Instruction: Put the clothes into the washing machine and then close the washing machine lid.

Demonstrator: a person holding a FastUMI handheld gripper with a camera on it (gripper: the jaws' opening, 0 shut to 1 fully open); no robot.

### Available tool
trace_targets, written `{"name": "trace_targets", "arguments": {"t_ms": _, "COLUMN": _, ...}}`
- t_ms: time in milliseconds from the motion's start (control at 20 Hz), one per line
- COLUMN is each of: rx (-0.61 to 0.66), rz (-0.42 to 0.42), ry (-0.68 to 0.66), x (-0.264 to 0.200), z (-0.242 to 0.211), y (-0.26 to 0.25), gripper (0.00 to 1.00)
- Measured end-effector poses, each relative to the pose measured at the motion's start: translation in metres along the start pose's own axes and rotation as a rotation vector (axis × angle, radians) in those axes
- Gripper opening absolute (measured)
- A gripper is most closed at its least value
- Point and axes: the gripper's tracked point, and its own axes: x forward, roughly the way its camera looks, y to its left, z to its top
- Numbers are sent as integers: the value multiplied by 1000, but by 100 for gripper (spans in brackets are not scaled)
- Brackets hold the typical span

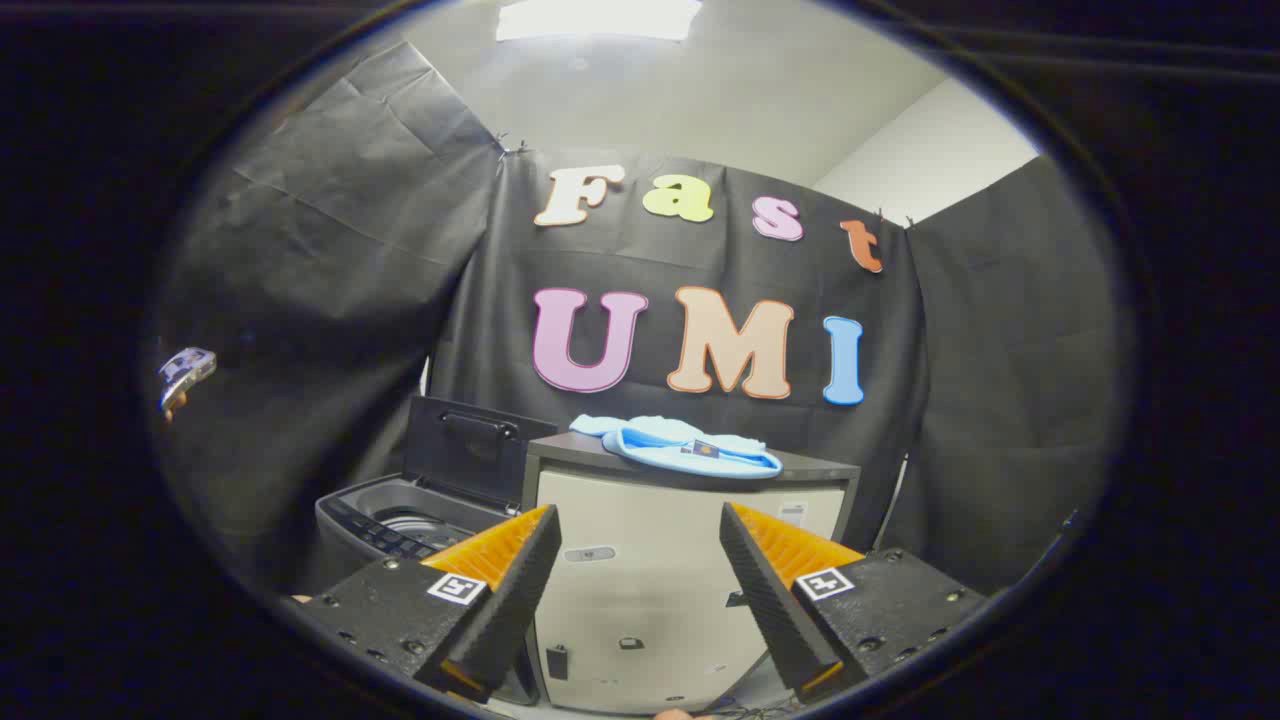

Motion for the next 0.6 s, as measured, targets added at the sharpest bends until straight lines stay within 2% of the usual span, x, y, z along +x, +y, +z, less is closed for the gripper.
{"name": "trace_targets", "arguments": {"t_ms": 600, "rx": -25, "rz": 20, "ry": -4, "x": 5, "z": 3, "y": 10, "gripper": 97}}
